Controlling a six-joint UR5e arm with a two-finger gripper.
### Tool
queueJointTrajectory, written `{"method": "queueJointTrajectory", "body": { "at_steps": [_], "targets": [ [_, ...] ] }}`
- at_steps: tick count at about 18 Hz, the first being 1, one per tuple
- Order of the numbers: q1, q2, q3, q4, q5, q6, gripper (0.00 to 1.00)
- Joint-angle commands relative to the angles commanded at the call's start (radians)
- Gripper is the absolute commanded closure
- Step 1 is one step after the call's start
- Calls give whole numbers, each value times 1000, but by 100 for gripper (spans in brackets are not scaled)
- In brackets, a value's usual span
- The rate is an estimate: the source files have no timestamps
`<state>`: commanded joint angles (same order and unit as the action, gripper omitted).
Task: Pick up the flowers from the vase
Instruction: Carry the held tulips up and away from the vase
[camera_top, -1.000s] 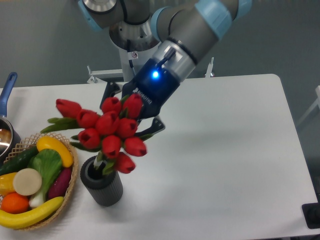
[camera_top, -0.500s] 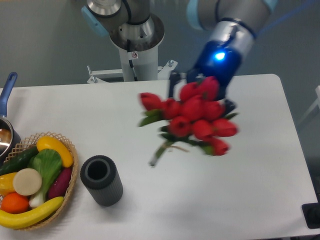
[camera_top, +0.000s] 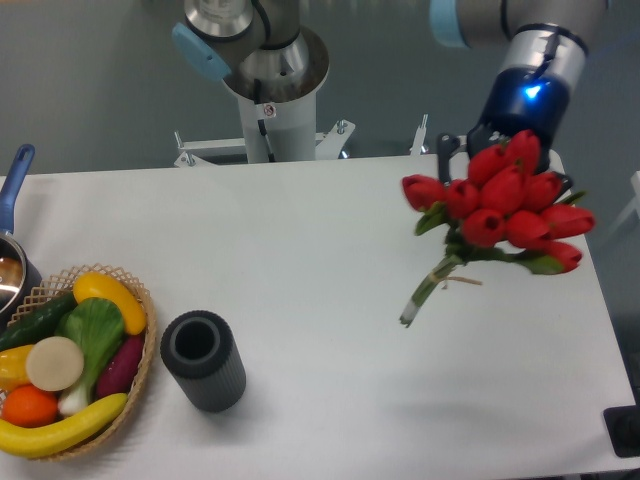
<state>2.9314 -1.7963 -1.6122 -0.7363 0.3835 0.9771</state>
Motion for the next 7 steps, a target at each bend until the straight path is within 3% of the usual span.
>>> {"method": "queueJointTrajectory", "body": {
  "at_steps": [7],
  "targets": [
    [-12,-18,-5,0,6,6,57]
  ]
}}
